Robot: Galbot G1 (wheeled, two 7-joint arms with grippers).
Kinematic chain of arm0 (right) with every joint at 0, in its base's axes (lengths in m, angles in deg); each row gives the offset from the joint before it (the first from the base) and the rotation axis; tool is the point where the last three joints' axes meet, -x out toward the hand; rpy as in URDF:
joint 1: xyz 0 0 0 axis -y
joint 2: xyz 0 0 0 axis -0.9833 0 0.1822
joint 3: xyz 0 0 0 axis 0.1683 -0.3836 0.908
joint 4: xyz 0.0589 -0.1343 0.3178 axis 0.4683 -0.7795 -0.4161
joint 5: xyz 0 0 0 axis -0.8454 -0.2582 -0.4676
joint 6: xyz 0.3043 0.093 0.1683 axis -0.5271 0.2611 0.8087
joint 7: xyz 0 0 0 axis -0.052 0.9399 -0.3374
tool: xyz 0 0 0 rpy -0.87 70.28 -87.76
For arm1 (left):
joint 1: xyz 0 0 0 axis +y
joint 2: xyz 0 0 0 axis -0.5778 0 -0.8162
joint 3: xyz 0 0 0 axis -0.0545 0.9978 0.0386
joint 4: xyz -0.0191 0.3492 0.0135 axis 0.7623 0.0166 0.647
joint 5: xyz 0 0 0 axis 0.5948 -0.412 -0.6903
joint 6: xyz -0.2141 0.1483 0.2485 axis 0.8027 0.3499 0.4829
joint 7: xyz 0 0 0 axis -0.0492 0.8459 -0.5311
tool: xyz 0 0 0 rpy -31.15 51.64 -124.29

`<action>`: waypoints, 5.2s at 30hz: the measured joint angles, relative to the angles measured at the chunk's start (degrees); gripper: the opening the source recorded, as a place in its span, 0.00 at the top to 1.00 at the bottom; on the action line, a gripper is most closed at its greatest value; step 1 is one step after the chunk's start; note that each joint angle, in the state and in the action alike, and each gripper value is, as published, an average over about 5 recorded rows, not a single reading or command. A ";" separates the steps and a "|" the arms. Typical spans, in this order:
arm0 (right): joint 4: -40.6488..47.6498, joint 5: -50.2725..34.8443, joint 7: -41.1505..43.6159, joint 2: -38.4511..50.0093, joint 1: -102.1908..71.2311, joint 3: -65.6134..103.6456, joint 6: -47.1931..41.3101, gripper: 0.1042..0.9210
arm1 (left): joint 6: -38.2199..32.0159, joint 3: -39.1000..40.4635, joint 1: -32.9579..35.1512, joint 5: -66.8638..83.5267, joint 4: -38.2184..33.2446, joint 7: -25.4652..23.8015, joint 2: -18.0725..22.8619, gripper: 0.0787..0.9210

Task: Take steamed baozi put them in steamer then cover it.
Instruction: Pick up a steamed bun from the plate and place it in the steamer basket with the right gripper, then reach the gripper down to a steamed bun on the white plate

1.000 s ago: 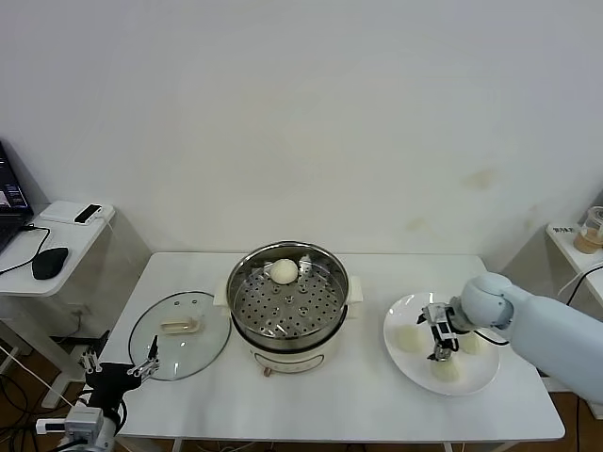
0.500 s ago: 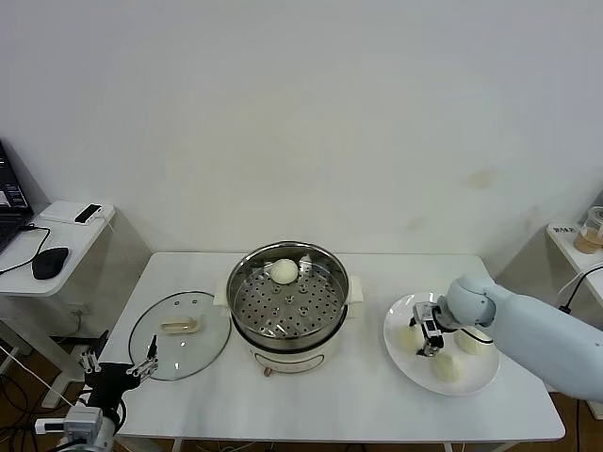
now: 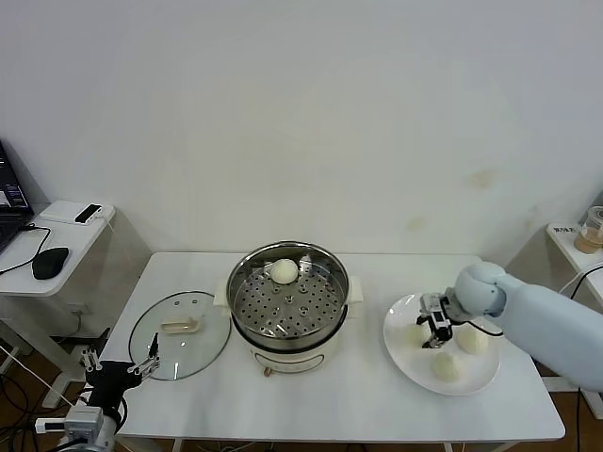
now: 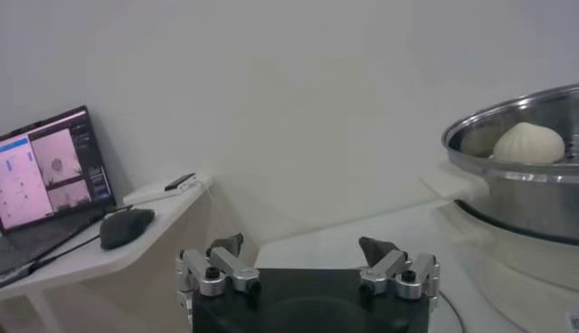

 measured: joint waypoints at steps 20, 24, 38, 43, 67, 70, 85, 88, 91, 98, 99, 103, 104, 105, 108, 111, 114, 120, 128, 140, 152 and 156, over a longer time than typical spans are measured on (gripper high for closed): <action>-7.12 -15.08 -1.65 -0.70 27.26 -12.50 -5.49 0.42 | 0.10 0.28 -0.56 0.08 -0.40 -0.07 -1.65 0.12; -6.93 -19.74 -3.32 -5.78 31.36 -14.65 -7.89 0.42 | 0.07 -0.02 -0.59 -0.01 -0.15 -0.08 -1.44 0.12; 2.33 -28.60 -9.24 -28.64 31.78 -18.33 -15.33 0.42 | -0.15 -1.75 0.30 -0.53 -1.07 -0.10 0.37 0.12; 6.52 -29.12 -10.45 -34.87 29.76 -19.34 -17.01 0.42 | -0.18 -2.47 0.43 -0.43 -1.61 -0.10 0.77 0.12; 16.87 -28.55 -11.74 -47.83 24.90 -20.89 -20.93 0.29 | -0.24 -3.05 0.04 -0.33 -1.64 -0.09 1.03 0.12; 16.68 -28.65 -11.36 -47.78 25.15 -20.89 -21.06 0.19 | -0.24 -3.08 0.03 -0.30 -1.74 -0.09 0.98 0.12; 7.96 -24.48 -2.48 -36.44 32.71 -21.55 -15.29 0.12 | 0.02 -2.78 -0.09 -0.15 -2.86 -0.10 0.63 0.12; 4.75 -23.13 -0.35 -31.47 34.11 -21.31 -13.64 0.12 | 0.04 -2.80 -0.19 0.00 -2.69 -0.10 0.29 0.12; 1.14 -21.62 1.55 -25.84 34.92 -21.42 -12.11 0.12 | 0.01 -2.68 -0.27 0.13 -2.52 -0.08 0.09 0.12; -6.72 -16.18 5.07 -11.42 34.20 -21.14 -8.05 0.12 | 0.00 -1.79 -0.48 -0.01 -2.49 -0.06 -0.15 0.12; -7.68 -15.18 5.45 -9.46 33.58 -20.83 -7.41 0.12 | 0.00 -1.64 -0.51 -0.06 -2.48 -0.06 -0.19 0.12; -11.00 -11.09 6.51 -2.17 29.58 -18.13 -4.92 0.12 | 0.02 -1.12 -0.70 -0.36 -2.29 -0.05 -0.20 0.12; -11.70 -10.15 6.69 -0.55 28.18 -17.04 -4.39 0.12 | 0.02 -0.98 -0.74 -0.47 -2.20 -0.05 -0.18 0.12; -12.37 -9.22 6.84 1.06 26.54 -15.79 -3.89 0.12 | 0.03 -0.84 -0.77 -0.60 -2.09 -0.06 -0.16 0.12; -14.03 -6.59 7.17 5.49 20.70 -11.38 -2.60 0.12 | 0.03 -0.41 -0.87 -1.03 -1.72 -0.11 -0.12 0.12; -15.03 -4.08 7.34 9.13 14.02 -6.28 -1.41 0.12 | 0.03 -0.06 -0.99 -1.37 -1.35 -0.14 -0.04 0.12; -15.52 -1.70 7.36 11.65 7.05 -0.85 -0.40 0.12 | 0.03 0.17 -0.97 -1.61 -1.11 -0.15 0.12 0.12; -15.46 2.57 7.03 13.94 -5.77 8.56 0.76 0.12 | 0.06 0.29 -0.56 -2.19 -1.11 -0.15 0.54 0.12; -13.81 6.86 6.35 13.17 -16.20 15.75 1.64 0.12 | 0.35 0.00 -0.18 -2.74 -1.70 -0.16 0.92 0.12; -10.00 9.58 4.84 9.49 -19.33 17.08 1.66 0.12 | 0.58 -0.23 -0.37 -3.16 -1.70 -0.28 1.35 0.12; -7.39 10.24 4.27 6.76 -18.38 15.55 0.83 0.24 | 0.68 -0.19 -0.76 -3.18 -1.30 -0.25 1.52 0.12; -7.01 10.30 4.26 6.38 -18.36 15.42 0.57 0.31 | 0.71 -0.02 -0.85 -3.19 -1.33 -0.24 1.63 0.12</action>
